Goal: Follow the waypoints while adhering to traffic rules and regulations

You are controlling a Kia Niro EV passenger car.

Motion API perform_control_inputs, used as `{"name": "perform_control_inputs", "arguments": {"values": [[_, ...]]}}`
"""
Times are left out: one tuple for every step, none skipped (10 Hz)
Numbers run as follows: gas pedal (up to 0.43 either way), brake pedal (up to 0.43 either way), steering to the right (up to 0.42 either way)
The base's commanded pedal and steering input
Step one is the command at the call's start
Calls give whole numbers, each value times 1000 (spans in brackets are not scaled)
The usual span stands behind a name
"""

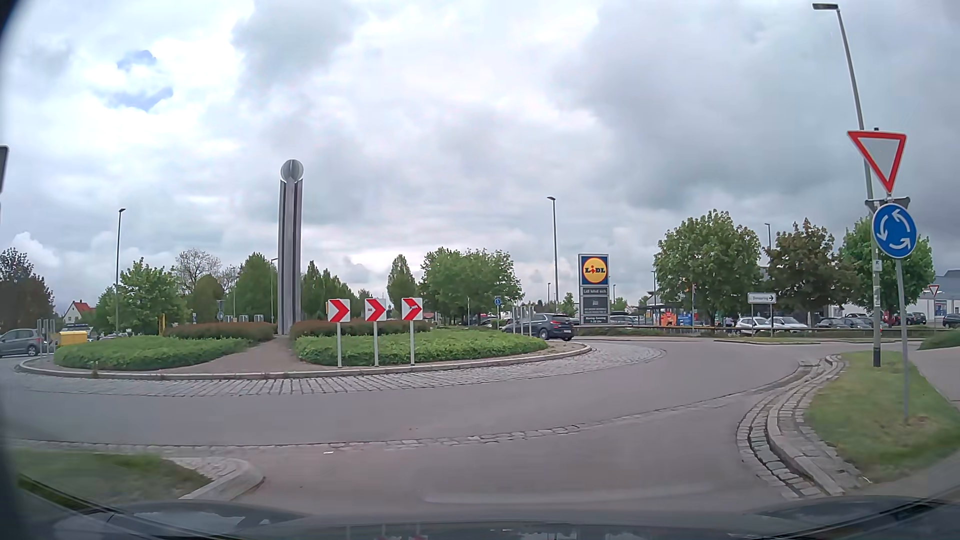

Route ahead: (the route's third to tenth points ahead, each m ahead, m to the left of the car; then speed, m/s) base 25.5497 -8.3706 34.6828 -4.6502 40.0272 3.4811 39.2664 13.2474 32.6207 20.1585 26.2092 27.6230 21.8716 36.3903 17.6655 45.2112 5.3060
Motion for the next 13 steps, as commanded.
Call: {"name": "perform_control_inputs", "arguments": {"values": [[110,12,99],[130,12,110],[138,6,117],[138,12,125],[138,12,135],[138,12,143],[138,12,157],[138,12,177],[138,12,193],[138,12,204],[138,12,211],[150,12,220],[150,12,232]]}}
